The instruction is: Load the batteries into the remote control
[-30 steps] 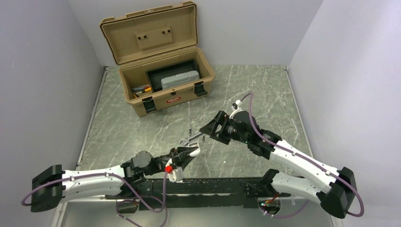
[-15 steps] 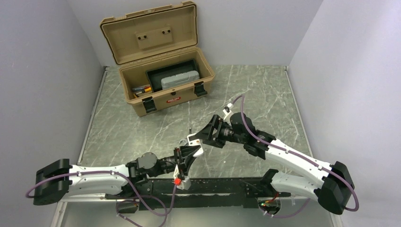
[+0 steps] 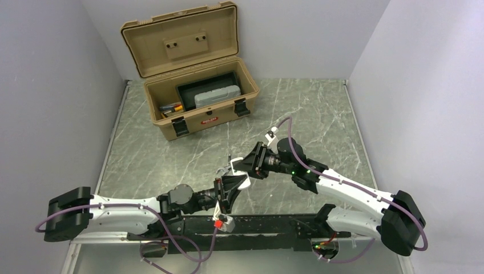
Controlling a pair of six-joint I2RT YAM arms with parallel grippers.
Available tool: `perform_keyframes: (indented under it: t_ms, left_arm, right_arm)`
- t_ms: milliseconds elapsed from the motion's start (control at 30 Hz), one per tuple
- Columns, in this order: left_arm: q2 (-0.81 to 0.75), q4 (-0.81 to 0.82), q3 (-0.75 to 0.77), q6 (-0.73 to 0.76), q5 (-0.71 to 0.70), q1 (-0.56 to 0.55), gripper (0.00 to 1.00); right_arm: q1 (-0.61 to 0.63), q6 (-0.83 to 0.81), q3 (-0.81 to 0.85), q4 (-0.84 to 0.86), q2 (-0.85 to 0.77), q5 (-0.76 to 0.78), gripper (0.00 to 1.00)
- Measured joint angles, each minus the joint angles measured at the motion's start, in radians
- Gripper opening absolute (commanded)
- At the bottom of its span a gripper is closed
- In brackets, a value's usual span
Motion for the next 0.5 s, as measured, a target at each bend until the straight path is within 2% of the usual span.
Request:
perform_keyframes:
  t_ms: [167,400,433,467,500]
  left_arm:
    - [0.026,0.029,0.004,0.021,-0.007,-0.015,0.05]
    - [0.042,0.061,0.004,0.028,-0.016,-0.016,0.2]
    - [0.042,0.065,0.004,0.024,-0.016,-0.017,0.25]
    - [0.042,0.069,0.004,0.021,-0.015,-0.018,0.38]
    - [0.041,0.072,0.004,0.017,-0.014,-0.019,0.56]
  right_arm:
    - [0.0,0.024,-0.017,0.056,0.008,-0.018,0.33]
    - [-0.003,0.041,-0.018,0.057,0.0,-0.011,0.09]
    - [-0.003,0.041,-0.018,0.053,-0.005,-0.008,0.08]
    - [-0.003,0.04,-0.018,0.047,-0.012,-0.004,0.07]
    - [-0.002,0.04,-0.018,0.042,-0.019,0.002,0.06]
